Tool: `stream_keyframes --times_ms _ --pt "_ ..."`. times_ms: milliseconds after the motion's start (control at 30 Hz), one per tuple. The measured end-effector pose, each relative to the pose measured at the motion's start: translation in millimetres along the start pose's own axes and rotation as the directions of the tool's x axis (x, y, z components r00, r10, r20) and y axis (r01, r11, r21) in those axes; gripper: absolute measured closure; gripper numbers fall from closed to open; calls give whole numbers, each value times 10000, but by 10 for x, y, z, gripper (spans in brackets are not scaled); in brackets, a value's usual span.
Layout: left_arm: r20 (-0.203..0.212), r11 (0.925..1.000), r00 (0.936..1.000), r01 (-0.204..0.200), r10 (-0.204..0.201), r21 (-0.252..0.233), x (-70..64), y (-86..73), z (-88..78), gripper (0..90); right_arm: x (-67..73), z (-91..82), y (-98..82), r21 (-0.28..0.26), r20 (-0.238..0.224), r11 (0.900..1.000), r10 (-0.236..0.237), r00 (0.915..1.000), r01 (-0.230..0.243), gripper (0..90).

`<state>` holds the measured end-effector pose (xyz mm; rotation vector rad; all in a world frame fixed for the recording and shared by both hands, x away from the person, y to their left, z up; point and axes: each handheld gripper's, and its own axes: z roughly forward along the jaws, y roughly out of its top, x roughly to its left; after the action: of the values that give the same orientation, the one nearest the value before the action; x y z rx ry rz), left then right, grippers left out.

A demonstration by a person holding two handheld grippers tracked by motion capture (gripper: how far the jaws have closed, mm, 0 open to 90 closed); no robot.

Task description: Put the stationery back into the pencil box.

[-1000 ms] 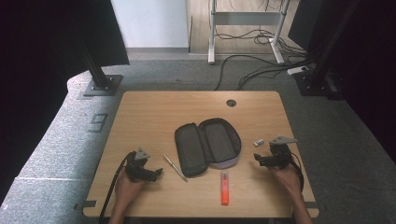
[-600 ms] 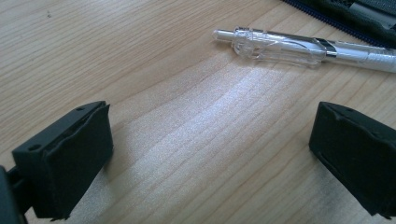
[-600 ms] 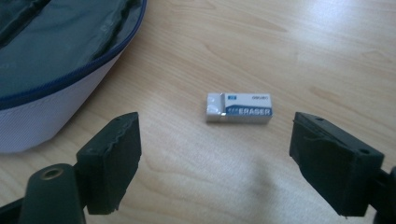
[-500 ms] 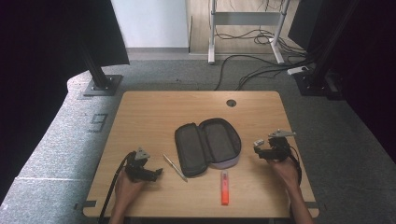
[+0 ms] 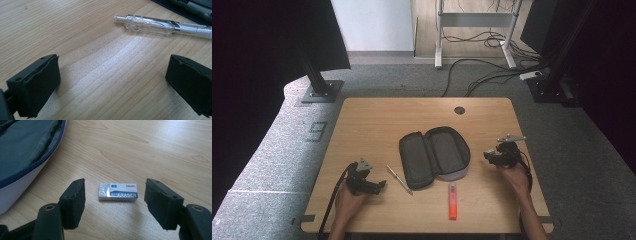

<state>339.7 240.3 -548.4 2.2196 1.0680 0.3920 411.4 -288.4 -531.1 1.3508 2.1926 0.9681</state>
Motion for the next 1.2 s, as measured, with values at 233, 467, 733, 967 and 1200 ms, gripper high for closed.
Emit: stream_keyframes --times_ms 233,467,733,967,1200 --pt "-1 10000 10000 6 -6 0 0 0 0 0 -14 81 8 62 115 10000 -21 9999 20 364" --pt "-2 10000 10000 1 -1 1 0 0 0 0 -25 145 9 206 212 9998 15 9998 -19 394" --pt "-1 10000 10000 2 -2 -2 0 0 0 0 -46 189 -16 257 203 9994 233 9995 -238 457" --pt "-2 10000 10000 3 -3 -2 0 0 0 0 -40 181 -14 271 377 9992 270 9989 -280 470" --pt "-2 10000 10000 2 -2 0 0 0 0 0 -14 108 41 157 336 9996 210 9992 -215 471"
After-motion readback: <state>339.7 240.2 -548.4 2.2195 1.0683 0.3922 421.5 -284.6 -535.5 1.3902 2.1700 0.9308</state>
